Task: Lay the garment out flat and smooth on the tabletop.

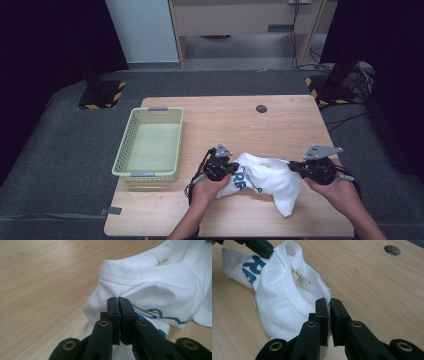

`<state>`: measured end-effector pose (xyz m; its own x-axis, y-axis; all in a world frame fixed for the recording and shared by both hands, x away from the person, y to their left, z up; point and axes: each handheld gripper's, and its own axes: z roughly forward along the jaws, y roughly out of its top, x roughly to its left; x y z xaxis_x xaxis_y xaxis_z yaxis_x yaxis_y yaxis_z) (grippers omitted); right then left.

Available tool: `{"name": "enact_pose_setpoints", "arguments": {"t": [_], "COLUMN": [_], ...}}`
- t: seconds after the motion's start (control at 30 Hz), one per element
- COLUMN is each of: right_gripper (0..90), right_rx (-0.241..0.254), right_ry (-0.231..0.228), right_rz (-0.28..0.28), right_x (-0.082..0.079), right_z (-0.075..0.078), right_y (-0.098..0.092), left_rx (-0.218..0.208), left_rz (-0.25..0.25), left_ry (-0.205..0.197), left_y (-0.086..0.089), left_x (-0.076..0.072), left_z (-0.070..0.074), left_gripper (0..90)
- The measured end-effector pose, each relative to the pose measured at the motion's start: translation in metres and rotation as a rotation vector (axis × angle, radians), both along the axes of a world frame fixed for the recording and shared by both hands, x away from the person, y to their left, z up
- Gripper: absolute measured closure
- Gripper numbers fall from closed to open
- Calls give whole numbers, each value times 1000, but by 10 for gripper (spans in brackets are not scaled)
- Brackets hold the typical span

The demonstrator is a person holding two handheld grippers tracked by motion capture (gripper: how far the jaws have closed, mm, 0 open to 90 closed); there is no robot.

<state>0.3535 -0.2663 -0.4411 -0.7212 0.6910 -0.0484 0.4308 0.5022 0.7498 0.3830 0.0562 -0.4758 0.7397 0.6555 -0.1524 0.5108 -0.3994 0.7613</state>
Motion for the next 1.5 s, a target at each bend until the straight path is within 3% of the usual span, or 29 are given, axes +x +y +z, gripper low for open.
{"name": "enact_pose_setpoints", "arguments": {"t": [0.13, 0.37, 0.57, 0.77, 1.0, 1.1, 1.13, 1.2, 1.37, 1.5], "right_gripper": [859, 860, 860, 860, 859, 858, 858, 857, 854, 850], "right_rx": [-3, -2, -18, -30, -22, -23, -24, -27, -30, -26], "right_ry": [-10, -20, -2, 19, 16, 14, 16, 17, 26, 27], "right_rz": [-12, -45, -73, -89, -62, -49, -46, -41, -43, -41], "right_x": [-2, -1, 6, 12, 11, 9, 8, 7, 7, 7], "right_z": [2, 6, 2, -7, -9, -9, -9, -10, -13, -13], "right_y": [-5, -18, -29, -33, -20, -15, -15, -14, -16, -15], "left_rx": [17, 46, 110, 188, 173, 165, 150, 108, 75, 29], "left_rz": [0, 15, 19, -2, -1, 11, 23, 37, 31, 32], "left_ry": [-36, -60, -68, -48, -24, -23, -24, -23, -53, -7], "left_y": [8, 26, 42, 61, 71, 68, 66, 64, 48, 38], "left_x": [-4, -8, -18, -45, -60, -60, -58, -55, -42, -24], "left_z": [11, 21, 21, 7, -5, -5, -3, 0, 11, 12], "left_gripper": [890, 893, 894, 894, 876, 671, 671, 540, 557, 549]}}
